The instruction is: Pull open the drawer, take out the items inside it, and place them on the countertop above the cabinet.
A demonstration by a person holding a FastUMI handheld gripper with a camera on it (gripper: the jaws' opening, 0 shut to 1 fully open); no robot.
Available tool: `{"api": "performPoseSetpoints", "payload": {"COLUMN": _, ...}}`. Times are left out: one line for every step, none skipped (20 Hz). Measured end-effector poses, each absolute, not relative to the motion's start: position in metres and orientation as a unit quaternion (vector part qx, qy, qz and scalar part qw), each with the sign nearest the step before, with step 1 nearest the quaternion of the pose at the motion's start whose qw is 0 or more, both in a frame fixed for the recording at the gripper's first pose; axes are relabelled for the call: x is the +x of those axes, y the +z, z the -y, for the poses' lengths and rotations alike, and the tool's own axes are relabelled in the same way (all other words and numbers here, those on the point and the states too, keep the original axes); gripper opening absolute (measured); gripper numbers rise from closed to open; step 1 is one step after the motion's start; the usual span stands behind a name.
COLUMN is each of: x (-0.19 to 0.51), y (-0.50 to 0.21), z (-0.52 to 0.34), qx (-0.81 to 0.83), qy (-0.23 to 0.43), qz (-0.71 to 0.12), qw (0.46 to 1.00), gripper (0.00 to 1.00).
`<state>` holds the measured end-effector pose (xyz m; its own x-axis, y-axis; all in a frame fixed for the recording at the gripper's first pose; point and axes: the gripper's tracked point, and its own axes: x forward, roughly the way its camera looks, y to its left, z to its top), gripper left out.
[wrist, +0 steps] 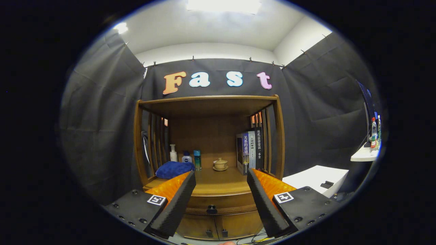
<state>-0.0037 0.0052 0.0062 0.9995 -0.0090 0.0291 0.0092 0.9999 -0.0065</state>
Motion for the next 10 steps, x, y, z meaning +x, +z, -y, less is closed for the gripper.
{"api": "performPoseSetpoints", "payload": {"x": -0.004, "y": 0.005, "z": -0.005, "qx": -0.003, "qy": -0.004, "qz": 0.014, "qw": 1.0, "gripper": 0.99}}
{"api": "performPoseSetpoints", "payload": {"x": -0.003, "y": 0.006, "z": -0.005, "qx": -0.003, "qy": -0.004, "qz": 0.014, "qw": 1.0, "gripper": 0.99}}
{"api": "performPoseSetpoints", "payload": {"x": -0.003, "y": 0.006, "z": -0.005, "qx": -0.002, "qy": -0.005, "qz": 0.015, "qw": 1.0, "gripper": 0.99}}
{"api": "performPoseSetpoints", "payload": {"x": -0.004, "y": 0.005, "z": -0.005, "qx": -0.001, "qy": -0.005, "qz": 0.013, "qw": 1.0, "gripper": 0.99}}
{"api": "performPoseSetpoints", "payload": {"x": -0.005, "y": 0.004, "z": -0.006, "qx": 0.002, "qy": -0.006, "qz": 0.012, "qw": 1.0, "gripper": 0.99}}
{"api": "performPoseSetpoints", "payload": {"x": -0.004, "y": 0.003, "z": -0.008, "qx": 0.006, "qy": -0.004, "qz": 0.01, "qw": 1.0, "gripper": 0.99}}
{"api": "performPoseSetpoints", "payload": {"x": -0.003, "y": 0.001, "z": -0.011, "qx": 0.012, "qy": -0.001, "qz": 0.01, "qw": 1.0, "gripper": 0.99}}
{"api": "performPoseSetpoints", "payload": {"x": -0.001, "y": -0.001, "z": -0.013, "qx": 0.013, "qy": 0.004, "qz": 0.012, "qw": 1.0, "gripper": 0.99}}
{"api": "performPoseSetpoints", "payload": {"x": 0.003, "y": -0.001, "z": -0.017, "qx": 0.013, "qy": 0.012, "qz": 0.022, "qw": 1.0, "gripper": 0.99}}
{"api": "performPoseSetpoints", "payload": {"x": 0.01, "y": 0.001, "z": -0.019, "qx": 0.011, "qy": 0.026, "qz": 0.036, "qw": 0.999, "gripper": 0.99}}
